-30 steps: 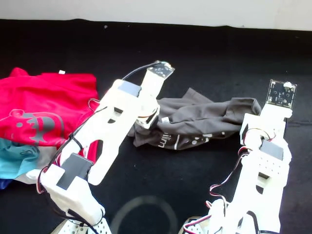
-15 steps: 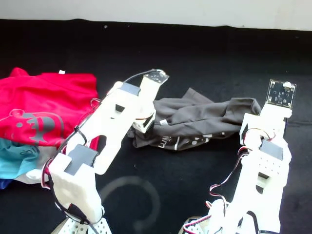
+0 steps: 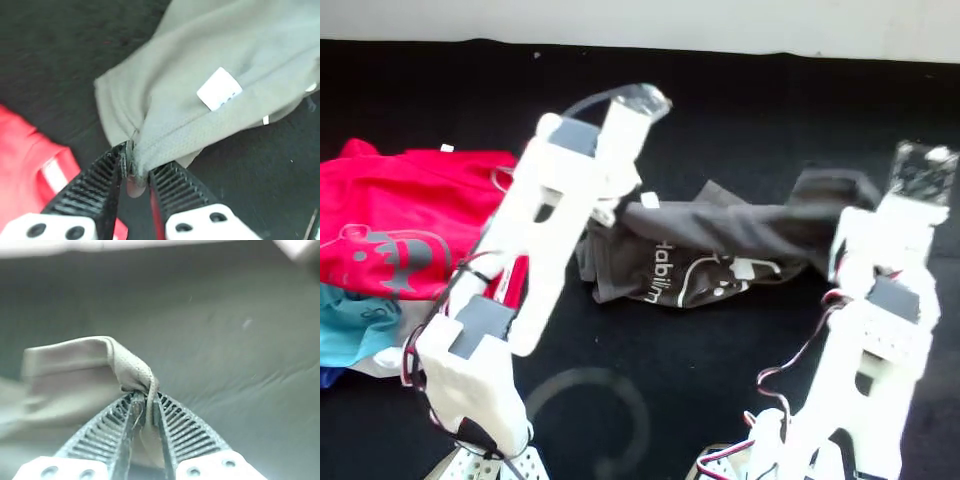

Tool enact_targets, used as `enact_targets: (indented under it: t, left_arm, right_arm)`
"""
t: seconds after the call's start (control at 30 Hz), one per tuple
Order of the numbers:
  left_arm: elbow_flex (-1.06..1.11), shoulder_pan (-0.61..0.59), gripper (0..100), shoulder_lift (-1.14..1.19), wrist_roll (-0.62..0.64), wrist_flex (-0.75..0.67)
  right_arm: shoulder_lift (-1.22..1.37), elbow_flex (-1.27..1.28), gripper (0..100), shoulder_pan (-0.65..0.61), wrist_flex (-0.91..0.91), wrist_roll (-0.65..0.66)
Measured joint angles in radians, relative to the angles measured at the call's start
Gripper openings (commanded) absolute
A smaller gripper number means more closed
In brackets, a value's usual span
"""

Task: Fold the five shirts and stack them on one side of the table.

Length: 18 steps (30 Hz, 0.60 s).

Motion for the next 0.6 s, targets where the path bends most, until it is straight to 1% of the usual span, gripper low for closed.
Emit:
enact_targets:
  t: [0.1, 0.2, 0.37, 0.6]
  left_arm:
    - [-0.147, -0.034, 1, -0.06, 0.0, 0.135]
    - [-0.265, -0.054, 1, -0.124, 0.0, 0.209]
    - [-0.351, -0.054, 1, -0.259, 0.0, 0.229]
    - [-0.373, -0.054, 1, -0.511, 0.0, 0.23]
  right_arm:
    - [0.0, -0.175, 0.6, 0.005, 0.072, 0.0]
    - [0.0, -0.356, 0.6, 0.005, 0.143, 0.0]
    - [-0.002, -0.597, 0.6, 0.005, 0.207, 0.002]
    - [-0.002, -0.893, 0.6, 0.018, 0.27, 0.002]
